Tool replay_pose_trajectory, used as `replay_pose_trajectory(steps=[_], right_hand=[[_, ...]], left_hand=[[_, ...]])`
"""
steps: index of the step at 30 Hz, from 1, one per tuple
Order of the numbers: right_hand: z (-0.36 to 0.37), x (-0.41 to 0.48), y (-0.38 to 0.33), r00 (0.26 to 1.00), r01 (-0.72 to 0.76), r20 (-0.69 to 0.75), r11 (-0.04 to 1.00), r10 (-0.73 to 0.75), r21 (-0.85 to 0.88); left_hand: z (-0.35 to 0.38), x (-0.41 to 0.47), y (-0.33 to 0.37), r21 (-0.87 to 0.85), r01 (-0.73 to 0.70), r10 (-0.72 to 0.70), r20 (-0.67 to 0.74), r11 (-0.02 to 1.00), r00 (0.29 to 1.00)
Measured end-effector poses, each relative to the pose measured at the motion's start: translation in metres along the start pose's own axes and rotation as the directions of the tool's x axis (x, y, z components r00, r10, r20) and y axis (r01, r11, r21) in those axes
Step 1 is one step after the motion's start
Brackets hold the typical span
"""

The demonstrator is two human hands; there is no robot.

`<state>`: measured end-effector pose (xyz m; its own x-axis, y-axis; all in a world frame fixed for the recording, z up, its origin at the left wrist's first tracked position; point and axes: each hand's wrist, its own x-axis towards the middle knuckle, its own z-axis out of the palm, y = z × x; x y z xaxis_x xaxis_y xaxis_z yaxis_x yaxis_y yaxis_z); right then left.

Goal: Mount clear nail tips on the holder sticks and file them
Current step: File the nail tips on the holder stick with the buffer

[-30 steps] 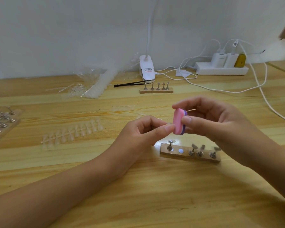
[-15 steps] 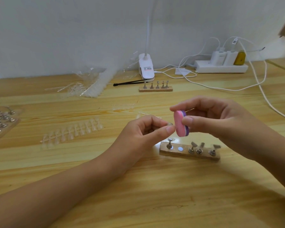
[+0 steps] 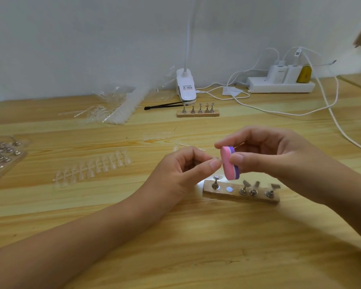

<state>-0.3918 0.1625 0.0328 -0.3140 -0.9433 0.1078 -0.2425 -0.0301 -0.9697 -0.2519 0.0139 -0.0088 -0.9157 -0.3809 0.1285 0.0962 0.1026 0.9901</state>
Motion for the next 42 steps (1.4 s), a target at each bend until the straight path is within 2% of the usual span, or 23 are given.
replay_pose_trajectory(steps=[4,8,12,16,21,26,30,34,38,42], right_hand=[[0.0017,0.0015,0.0024,0.997,0.019,-0.069,0.999,-0.017,0.032],[-0.0001,-0.0006,-0.0005,0.998,-0.021,0.067,1.0,0.021,-0.009],[0.0023,0.0019,0.0021,0.997,0.024,-0.07,0.999,-0.02,0.049],[0.0023,0.0004,-0.0001,1.0,0.01,0.003,1.0,-0.01,0.02],[0.0064,0.0031,0.0035,0.996,0.027,-0.084,1.0,-0.027,-0.001],[0.0004,0.0007,-0.0002,1.0,-0.002,0.017,0.999,0.002,-0.035],[0.0013,0.0027,0.0034,0.992,0.052,-0.114,0.999,-0.05,0.015],[0.0006,0.0006,-0.001,1.0,0.016,0.022,1.0,-0.016,-0.007],[0.0018,0.0021,0.0018,0.994,0.063,-0.097,0.997,-0.059,0.037],[0.0011,0.0011,0.0011,1.0,0.027,-0.001,0.999,-0.027,0.017]], left_hand=[[-0.0012,0.0001,-0.0008,0.021,0.012,-0.012,-0.001,1.0,1.0],[-0.0015,0.0018,0.001,0.001,0.018,-0.018,-0.019,1.0,1.0],[0.0002,0.0015,0.0018,0.024,0.018,-0.018,0.013,1.0,1.0],[-0.0012,0.0025,0.0005,0.015,0.031,-0.03,-0.01,0.999,0.999],[-0.0004,0.0024,-0.0014,0.029,0.036,-0.036,-0.006,0.999,0.999],[-0.0016,0.0034,-0.0006,0.012,0.041,-0.041,-0.013,0.999,0.999],[-0.0003,0.0005,-0.0018,0.038,0.028,-0.03,0.046,0.999,0.998],[-0.0034,0.0029,-0.0017,0.008,0.034,-0.034,0.009,0.999,0.999],[-0.0027,0.0026,-0.0038,0.018,0.031,-0.031,0.03,0.999,0.999],[-0.004,0.0027,-0.0036,0.009,0.028,-0.029,0.025,1.0,0.999]])
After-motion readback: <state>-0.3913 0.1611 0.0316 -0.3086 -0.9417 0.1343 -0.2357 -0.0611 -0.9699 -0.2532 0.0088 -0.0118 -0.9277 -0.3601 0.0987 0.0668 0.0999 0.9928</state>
